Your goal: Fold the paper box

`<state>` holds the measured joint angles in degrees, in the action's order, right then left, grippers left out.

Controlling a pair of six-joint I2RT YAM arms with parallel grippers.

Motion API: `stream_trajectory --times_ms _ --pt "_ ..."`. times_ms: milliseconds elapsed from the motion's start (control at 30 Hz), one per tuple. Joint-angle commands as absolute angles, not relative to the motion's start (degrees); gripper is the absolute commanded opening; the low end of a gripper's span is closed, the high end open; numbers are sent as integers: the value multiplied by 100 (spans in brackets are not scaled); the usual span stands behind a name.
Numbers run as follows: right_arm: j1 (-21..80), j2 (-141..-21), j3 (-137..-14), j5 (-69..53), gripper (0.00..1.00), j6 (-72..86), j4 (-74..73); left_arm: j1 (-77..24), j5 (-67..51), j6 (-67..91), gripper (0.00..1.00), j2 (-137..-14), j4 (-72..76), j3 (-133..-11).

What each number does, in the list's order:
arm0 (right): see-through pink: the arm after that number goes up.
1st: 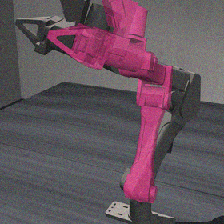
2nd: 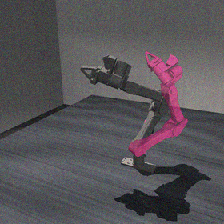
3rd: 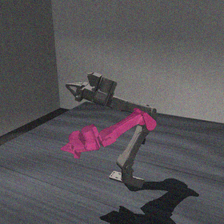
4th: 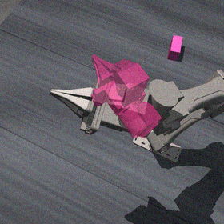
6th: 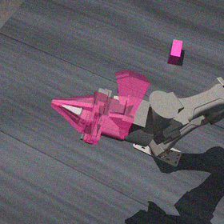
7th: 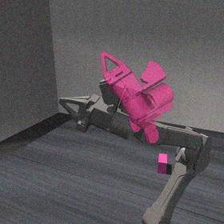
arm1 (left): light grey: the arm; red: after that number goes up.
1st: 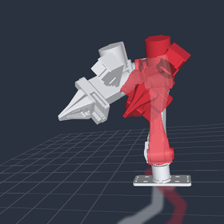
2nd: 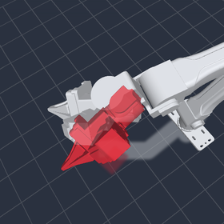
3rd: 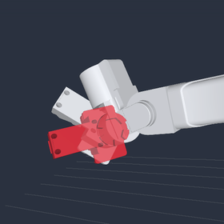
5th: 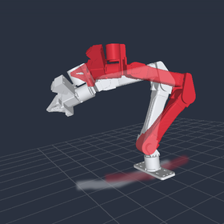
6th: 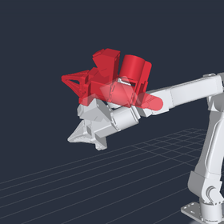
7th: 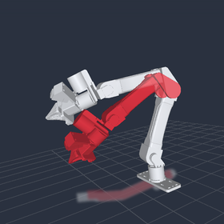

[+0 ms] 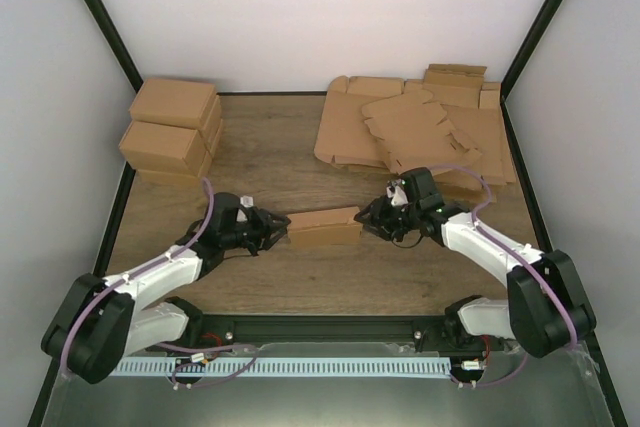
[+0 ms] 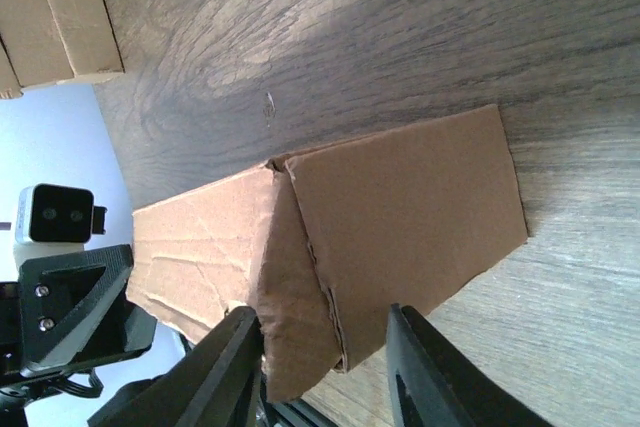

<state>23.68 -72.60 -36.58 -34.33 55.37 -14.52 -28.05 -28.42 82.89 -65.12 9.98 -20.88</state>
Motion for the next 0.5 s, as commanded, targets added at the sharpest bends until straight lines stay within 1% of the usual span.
stream_trajectory --times_ms 0,100,167,233,300,367,467 --pt "2338 -7396 -3584 -3398 35 5564 -1445 -2848 -2848 8195 28 -6724 1030 -2101" --pt "2341 -7448 -3551 -3363 33 5556 -1408 -2861 -2839 8145 23 -6809 1050 -2097" --pt "2338 -7490 -3489 -3351 29 5556 -1362 -2865 -2831 8110 21 -6869 1058 -2071" --pt "2338 -7520 -3428 -3363 29 5550 -1309 -2861 -2830 8074 16 -6926 1084 -2043" --pt "2338 -7548 -3384 -3396 30 5522 -1260 -2865 -2807 8032 15 -6968 1075 -2008" --pt "2338 -7550 -3380 -3468 35 5442 -1205 -2874 -2778 8004 13 -7018 1072 -1989" --pt "2340 -7435 -3453 -3581 47 5249 -1167 -2874 -2769 7950 12 -7065 1035 -2008"
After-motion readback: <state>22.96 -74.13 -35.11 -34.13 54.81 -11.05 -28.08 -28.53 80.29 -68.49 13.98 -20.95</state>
